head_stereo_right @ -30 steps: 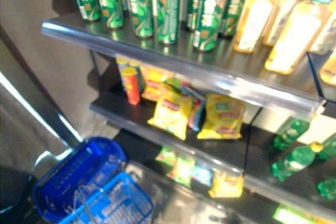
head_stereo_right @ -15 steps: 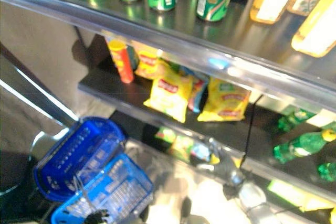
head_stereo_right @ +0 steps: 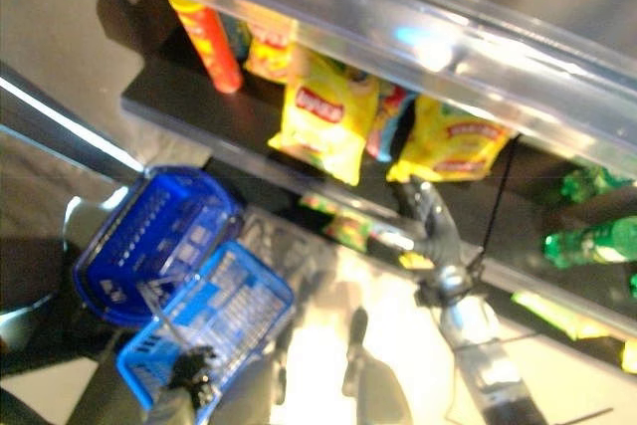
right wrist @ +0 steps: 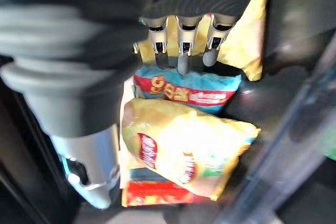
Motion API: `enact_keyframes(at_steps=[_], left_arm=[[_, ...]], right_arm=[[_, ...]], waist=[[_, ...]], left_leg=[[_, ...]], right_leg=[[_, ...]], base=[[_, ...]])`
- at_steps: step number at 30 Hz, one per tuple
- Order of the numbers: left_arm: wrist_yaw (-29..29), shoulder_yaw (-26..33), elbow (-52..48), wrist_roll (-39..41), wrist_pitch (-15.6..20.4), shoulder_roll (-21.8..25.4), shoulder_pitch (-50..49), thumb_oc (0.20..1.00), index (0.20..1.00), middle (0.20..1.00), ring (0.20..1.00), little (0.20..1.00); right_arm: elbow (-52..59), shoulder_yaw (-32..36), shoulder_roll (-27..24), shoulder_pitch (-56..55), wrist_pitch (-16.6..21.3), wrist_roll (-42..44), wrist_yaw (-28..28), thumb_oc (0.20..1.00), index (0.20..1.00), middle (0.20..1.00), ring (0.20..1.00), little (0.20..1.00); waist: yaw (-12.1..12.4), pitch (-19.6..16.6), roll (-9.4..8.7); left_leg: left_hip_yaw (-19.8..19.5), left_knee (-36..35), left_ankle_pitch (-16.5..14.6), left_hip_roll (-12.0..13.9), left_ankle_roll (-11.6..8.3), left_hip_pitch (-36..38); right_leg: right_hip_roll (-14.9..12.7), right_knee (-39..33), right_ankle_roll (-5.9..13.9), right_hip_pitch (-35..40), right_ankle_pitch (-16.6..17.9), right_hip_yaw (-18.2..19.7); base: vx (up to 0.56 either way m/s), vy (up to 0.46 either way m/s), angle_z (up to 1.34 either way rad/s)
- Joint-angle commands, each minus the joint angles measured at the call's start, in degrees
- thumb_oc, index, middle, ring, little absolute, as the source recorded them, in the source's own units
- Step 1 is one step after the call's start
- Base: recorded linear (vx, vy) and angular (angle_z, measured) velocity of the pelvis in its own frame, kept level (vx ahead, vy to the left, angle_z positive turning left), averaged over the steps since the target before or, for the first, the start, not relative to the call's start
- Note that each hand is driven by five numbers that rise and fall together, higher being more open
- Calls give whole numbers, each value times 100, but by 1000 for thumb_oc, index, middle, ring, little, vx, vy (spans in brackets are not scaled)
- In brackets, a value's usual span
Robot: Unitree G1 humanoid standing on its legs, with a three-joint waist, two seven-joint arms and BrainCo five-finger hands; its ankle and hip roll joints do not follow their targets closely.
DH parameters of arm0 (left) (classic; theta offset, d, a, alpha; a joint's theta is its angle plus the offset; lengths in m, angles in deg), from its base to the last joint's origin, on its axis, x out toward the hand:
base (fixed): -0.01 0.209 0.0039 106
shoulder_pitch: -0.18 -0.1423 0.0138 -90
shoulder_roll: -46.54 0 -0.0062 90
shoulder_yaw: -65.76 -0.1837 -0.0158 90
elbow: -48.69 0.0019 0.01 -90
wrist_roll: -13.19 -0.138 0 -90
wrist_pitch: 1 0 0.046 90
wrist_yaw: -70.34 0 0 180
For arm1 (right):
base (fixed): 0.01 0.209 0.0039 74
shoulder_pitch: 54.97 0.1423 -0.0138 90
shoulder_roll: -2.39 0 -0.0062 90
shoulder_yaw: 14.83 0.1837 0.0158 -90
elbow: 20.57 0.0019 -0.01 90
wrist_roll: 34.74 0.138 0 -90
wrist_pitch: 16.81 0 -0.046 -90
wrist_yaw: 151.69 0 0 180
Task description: Pick up the snacks into the basket
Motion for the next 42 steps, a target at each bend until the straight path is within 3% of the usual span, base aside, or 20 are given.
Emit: enact_keyframes(at_steps=[1, 9, 17, 24, 28, 38, 42], left_arm=[[-254, -86, -19, 61, 225, 106, -47, 200, 200, 200, 200, 200], [-674, -332, -300, 105, 172, 42, 51, 200, 200, 200, 200, 200], [-838, -408, -411, 138, 131, 55, 95, 200, 200, 200, 200, 200], [-1037, -545, -628, 200, 118, 45, 202, 200, 200, 200, 200, 200], [-1074, -547, -658, 230, 119, 49, 250, 200, 200, 200, 200, 200], [-1301, -679, -801, 184, 118, -22, 354, 200, 200, 200, 200, 200], [-1374, -687, -800, 145, 126, -37, 379, 200, 200, 200, 200, 200]], right_arm=[[331, -139, 106, 333, 402, -215, 508, 1000, 1000, 1000, 1000, 1000], [-562, -233, 689, 1527, 37, -857, 1994, 1000, 1000, 1000, 1000, 1000], [-1134, -334, 1040, 2407, -63, -798, 2465, 1000, 1000, 1000, 1000, 1000], [-1804, -83, 1359, 3309, -180, -794, 3258, 1000, 1000, 1000, 1000, 1000], [-1935, 2, 1407, 3535, -155, -645, 3347, 1000, 1000, 1000, 1000, 1000], [-2058, 375, 1432, 3911, -512, -1416, 4420, 1000, 1000, 1000, 1000, 1000], [-1774, 367, 1467, 3739, -584, -1647, 4532, 1000, 1000, 1000, 1000, 1000]], waist=[[165, -184, -189], [325, -18, -68], [437, 67, -47], [540, 204, -4], [573, 273, 5], [582, 412, 71], [542, 417, 82]], left_leg=[[116, 340, 126, -120, 65, -535], [76, 444, 152, -161, 56, -886], [48, 525, 151, -197, 75, -1136], [19, 567, 164, -237, 80, -1342], [18, 569, 170, -251, 87, -1423], [27, 564, 170, -314, 122, -1602], [40, 572, 158, -324, 142, -1624]], right_leg=[[-446, 677, 617, -257, -97, 272], [-462, 800, 568, -576, -113, 200], [-459, 829, 557, -772, -93, 197], [-459, 894, 543, -952, -83, 153], [-460, 915, 538, -1037, -72, 141], [-457, 932, 546, -1181, -68, 137], [-452, 947, 546, -1225, -67, 164]], base=[[-14, -1, 8], [-1, 0, 5], [3, -1, 3], [7, 6, 6], [0, 2, 1], [1, 4, 0], [0, 0, 0]])
